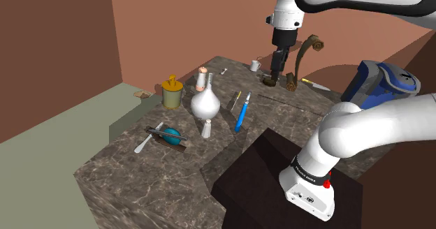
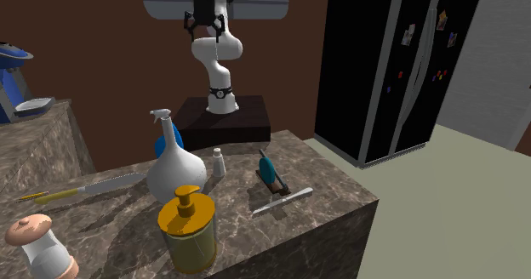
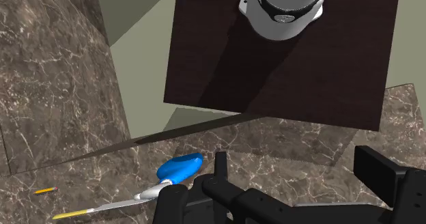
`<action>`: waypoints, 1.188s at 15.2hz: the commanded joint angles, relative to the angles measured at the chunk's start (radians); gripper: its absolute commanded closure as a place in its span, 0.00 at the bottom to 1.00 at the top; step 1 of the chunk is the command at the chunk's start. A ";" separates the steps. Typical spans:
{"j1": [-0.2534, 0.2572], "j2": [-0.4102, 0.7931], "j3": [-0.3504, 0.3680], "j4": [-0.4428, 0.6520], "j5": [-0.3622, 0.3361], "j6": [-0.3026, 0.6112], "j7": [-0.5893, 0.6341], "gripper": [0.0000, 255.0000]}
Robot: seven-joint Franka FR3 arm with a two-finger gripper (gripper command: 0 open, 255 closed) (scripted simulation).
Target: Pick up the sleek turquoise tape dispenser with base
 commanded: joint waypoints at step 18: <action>0.062 0.540 0.100 0.023 0.063 0.521 0.100 0.00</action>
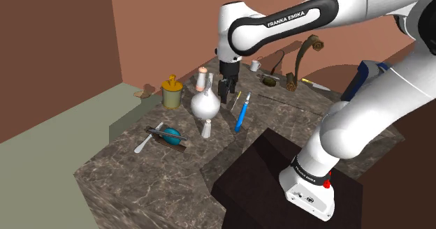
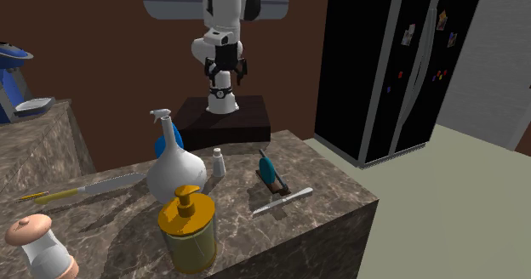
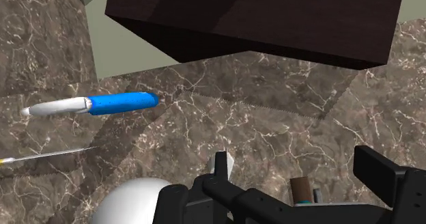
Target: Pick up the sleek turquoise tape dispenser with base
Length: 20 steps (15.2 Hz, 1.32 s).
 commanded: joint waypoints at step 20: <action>0.098 0.800 0.054 0.510 -0.094 0.295 0.119 0.00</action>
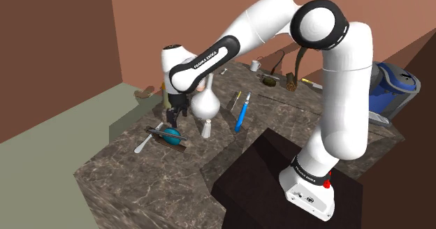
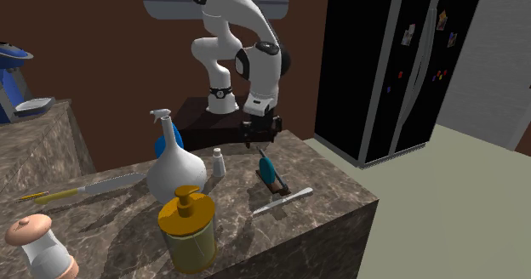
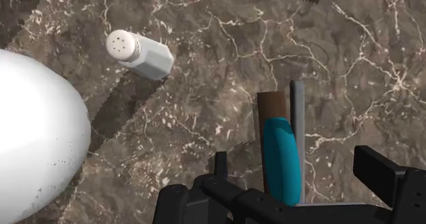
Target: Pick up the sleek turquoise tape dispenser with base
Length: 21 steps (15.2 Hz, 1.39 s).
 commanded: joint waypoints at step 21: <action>0.053 0.297 -0.015 0.248 -0.036 0.052 0.020 1.00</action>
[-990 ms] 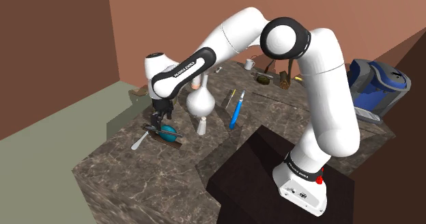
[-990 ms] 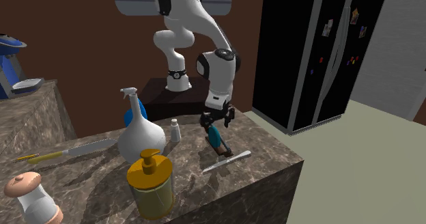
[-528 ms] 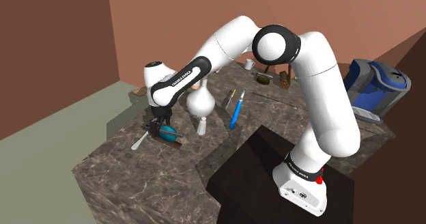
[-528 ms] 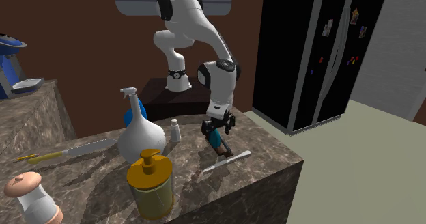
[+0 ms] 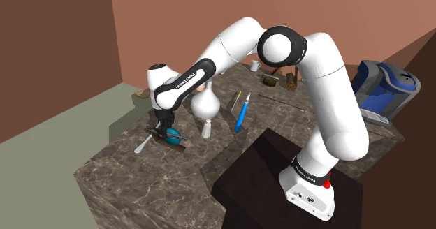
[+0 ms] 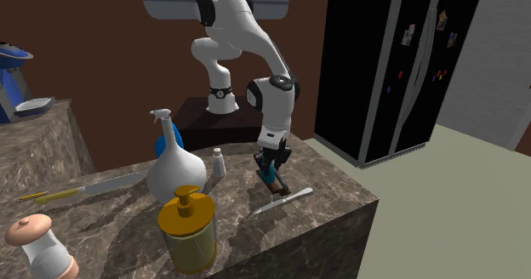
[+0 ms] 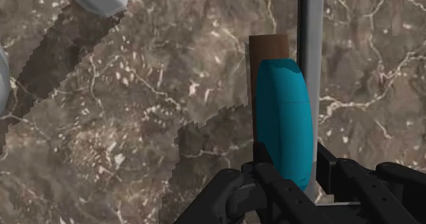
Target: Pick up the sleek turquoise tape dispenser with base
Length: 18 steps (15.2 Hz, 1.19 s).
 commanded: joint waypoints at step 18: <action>-0.015 -0.148 0.021 -0.023 0.025 -0.124 -0.014 1.00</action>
